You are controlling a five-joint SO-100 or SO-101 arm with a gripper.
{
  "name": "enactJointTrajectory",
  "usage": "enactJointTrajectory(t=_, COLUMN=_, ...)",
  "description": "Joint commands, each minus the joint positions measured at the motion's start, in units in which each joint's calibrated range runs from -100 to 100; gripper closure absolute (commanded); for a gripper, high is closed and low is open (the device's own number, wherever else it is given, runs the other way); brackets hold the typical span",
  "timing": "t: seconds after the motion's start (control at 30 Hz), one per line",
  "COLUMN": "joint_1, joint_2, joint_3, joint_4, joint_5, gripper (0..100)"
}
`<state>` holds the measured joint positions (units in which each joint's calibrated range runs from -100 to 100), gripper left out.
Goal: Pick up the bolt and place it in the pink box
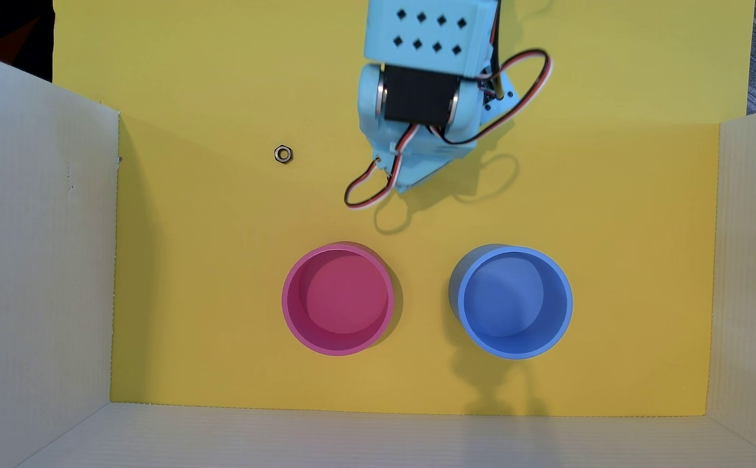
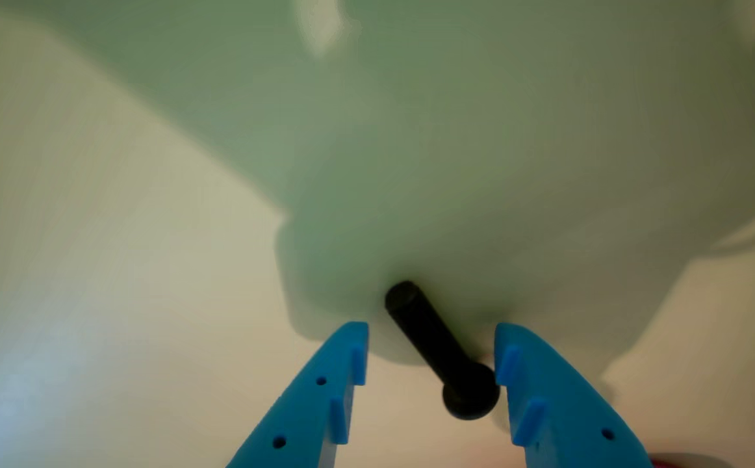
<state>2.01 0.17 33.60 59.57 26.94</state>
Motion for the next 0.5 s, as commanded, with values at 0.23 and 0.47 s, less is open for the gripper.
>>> enactJointTrajectory(t=0.23, joint_1=0.35, joint_2=4.54, joint_3=-1.36, joint_4=-5.73, joint_5=-0.18, gripper=98)
enactJointTrajectory(t=0.47, joint_1=0.28, joint_2=2.02, joint_3=-4.97, joint_4=-4.36, joint_5=-2.89, gripper=99)
